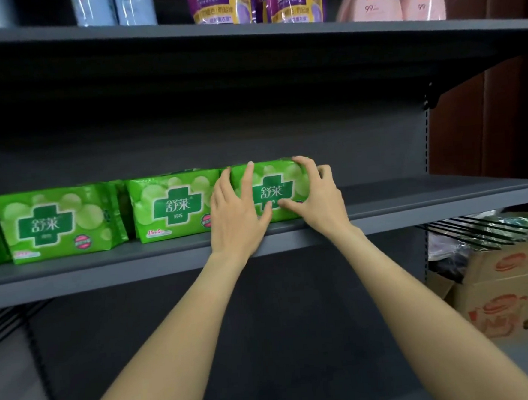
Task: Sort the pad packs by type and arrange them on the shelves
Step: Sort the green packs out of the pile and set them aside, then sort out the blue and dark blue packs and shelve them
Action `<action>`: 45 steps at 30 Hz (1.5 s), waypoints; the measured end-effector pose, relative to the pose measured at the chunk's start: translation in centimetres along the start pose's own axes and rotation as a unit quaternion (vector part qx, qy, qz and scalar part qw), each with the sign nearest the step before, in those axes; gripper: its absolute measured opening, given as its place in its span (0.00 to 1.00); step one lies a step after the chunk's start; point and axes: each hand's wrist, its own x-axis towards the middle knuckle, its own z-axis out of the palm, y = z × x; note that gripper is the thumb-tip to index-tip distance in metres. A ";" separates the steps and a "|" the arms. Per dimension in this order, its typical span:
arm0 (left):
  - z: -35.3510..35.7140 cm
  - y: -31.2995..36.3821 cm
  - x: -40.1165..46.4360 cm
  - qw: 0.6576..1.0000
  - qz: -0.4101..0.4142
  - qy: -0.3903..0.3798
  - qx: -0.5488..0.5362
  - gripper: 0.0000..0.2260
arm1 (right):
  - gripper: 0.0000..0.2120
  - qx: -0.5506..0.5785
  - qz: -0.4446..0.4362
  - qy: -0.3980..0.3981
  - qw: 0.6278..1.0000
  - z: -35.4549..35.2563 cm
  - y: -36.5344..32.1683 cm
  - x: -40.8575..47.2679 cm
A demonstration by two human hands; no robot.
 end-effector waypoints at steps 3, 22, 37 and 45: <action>-0.2 0.0 0.1 0.998 -0.009 -0.045 0.042 0.29 | 0.35 -0.034 0.027 -0.011 0.999 0.9 -0.6 0.7; -2.5 -0.1 -1.8 0.983 0.083 0.137 -0.089 0.11 | 0.14 -0.111 -0.137 0.070 0.982 -3.9 -1.7 -6.7; -2.0 -6.5 -30.7 0.872 -0.091 -0.429 -0.219 0.06 | 0.06 -0.145 -0.094 -0.193 0.966 3.0 5.4 -36.3; 4.8 -7.6 -47.4 0.792 -0.097 -0.553 -0.239 0.25 | 0.18 -0.208 -0.060 -0.363 0.906 6.2 9.2 -50.3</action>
